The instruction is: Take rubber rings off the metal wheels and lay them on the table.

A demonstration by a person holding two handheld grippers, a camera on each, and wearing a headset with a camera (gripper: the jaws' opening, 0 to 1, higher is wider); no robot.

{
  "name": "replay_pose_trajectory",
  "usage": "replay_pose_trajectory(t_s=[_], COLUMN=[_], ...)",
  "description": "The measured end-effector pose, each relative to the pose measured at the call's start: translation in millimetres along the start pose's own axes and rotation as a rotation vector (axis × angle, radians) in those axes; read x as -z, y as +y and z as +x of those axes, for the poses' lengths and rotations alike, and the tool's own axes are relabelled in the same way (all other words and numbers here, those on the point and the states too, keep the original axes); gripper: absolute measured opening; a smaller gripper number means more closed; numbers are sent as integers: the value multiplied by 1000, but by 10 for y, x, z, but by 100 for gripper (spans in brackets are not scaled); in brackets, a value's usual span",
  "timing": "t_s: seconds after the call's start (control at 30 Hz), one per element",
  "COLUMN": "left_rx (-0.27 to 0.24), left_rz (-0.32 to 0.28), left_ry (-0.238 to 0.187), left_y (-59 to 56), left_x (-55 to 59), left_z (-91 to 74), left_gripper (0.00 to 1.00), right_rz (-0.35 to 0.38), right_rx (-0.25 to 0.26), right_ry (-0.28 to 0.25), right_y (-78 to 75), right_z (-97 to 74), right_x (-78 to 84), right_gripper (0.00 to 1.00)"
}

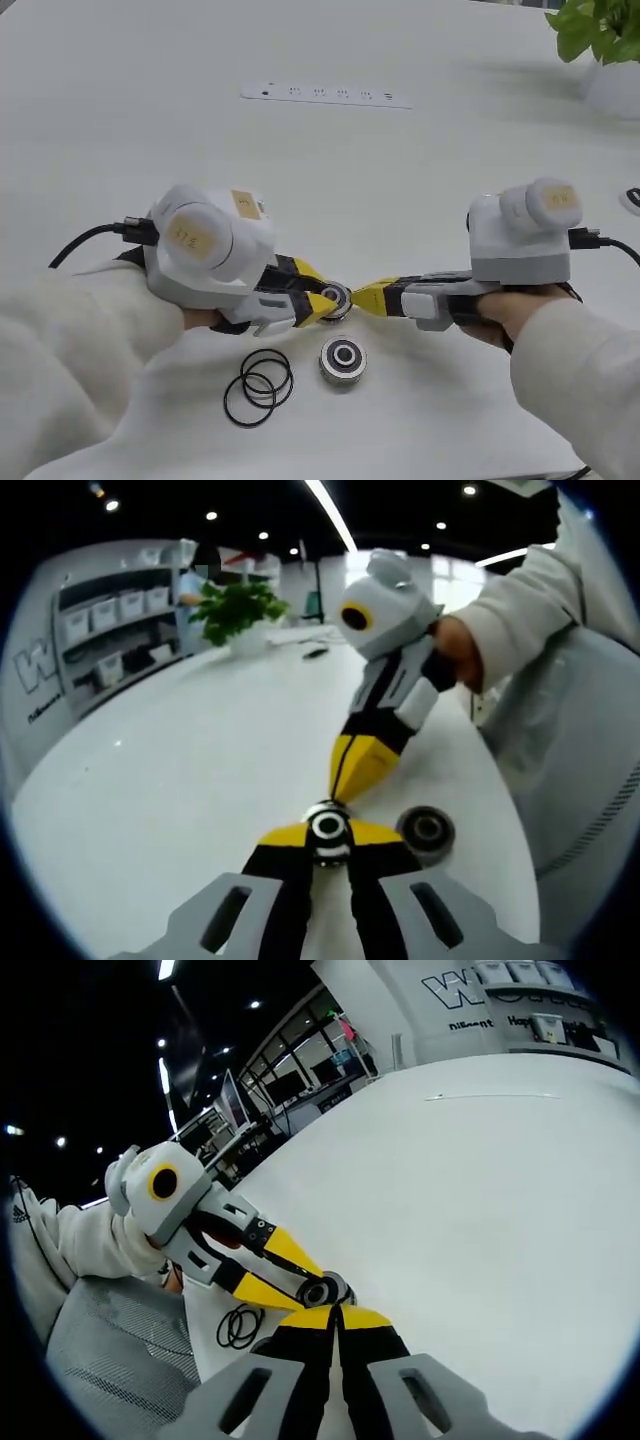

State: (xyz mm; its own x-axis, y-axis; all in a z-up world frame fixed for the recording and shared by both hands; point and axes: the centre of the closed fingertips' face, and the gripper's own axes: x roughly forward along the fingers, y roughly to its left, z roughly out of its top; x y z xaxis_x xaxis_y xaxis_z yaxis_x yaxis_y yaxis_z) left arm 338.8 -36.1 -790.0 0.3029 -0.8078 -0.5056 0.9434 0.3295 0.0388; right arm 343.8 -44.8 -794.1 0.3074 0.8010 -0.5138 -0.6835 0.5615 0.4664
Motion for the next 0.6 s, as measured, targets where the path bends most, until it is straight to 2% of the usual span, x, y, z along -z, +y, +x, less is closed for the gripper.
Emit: replay_pose_trajectory(t_s=[0.43,0.53,0.6], left_rx=[-4,-4,-3], left_rz=[2,-1,-1], left_ry=[0,-1,-1], left_y=[2,1,1], left_x=[1,0,-1], left_z=[2,2,1], left_gripper=[13,13,13], right_rz=[-41,-28,-53], right_rx=[-11,-35,-16], right_ry=[4,-13,-3], right_y=[103,147,126], right_z=[56,64,64], right_x=[-41,-72,-70], right_gripper=[0,0,0])
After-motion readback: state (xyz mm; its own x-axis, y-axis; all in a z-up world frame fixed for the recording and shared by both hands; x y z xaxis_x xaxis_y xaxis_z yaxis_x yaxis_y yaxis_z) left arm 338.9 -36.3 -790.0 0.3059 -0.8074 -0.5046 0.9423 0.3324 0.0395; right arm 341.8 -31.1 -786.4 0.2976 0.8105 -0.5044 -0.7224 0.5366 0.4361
